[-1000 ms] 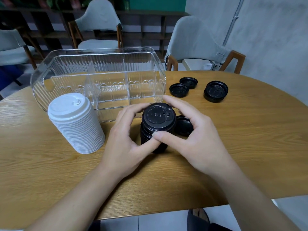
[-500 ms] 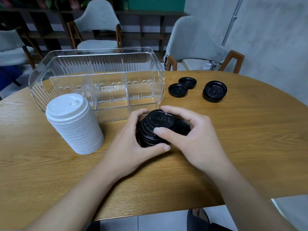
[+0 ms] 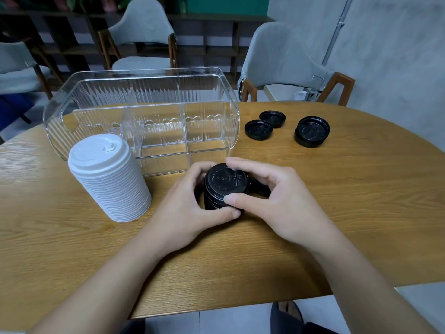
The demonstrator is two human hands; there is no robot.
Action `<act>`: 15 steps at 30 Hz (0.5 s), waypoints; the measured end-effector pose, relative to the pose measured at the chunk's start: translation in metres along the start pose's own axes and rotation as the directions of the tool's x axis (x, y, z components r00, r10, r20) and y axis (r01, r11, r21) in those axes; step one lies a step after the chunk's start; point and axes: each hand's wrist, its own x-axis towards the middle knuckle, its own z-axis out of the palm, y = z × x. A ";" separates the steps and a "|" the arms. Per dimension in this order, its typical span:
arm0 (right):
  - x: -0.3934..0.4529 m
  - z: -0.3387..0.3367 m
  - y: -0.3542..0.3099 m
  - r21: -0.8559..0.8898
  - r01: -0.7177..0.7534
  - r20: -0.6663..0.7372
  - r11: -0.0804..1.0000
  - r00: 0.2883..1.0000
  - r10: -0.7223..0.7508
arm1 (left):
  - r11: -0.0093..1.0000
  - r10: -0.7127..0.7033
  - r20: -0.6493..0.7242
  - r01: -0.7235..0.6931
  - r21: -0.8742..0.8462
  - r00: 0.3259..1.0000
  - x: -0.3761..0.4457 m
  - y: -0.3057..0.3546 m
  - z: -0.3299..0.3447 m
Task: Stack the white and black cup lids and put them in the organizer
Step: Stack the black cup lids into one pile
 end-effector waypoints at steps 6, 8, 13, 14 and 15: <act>0.001 -0.005 -0.001 -0.073 0.011 0.058 0.997 0.998 -0.007 | 1.000 0.006 0.036 -0.005 -0.020 0.999 0.001 -0.003 -0.001; 0.001 -0.002 0.000 -0.065 0.012 0.029 0.998 1.000 -0.010 | 1.000 0.005 0.021 -0.004 -0.012 1.000 0.000 -0.004 0.000; -0.002 0.003 -0.001 -0.092 -0.003 -0.043 0.996 0.999 -0.001 | 1.000 -0.003 0.001 0.003 -0.012 1.000 0.000 -0.004 0.003; -0.002 0.003 -0.001 -0.101 -0.009 -0.050 0.995 0.999 0.004 | 1.000 -0.005 -0.002 0.005 -0.011 1.000 0.000 -0.004 0.003; -0.002 0.003 -0.001 -0.109 -0.016 -0.059 0.994 0.998 0.009 | 1.000 -0.005 -0.007 0.005 -0.010 1.000 0.000 -0.005 0.003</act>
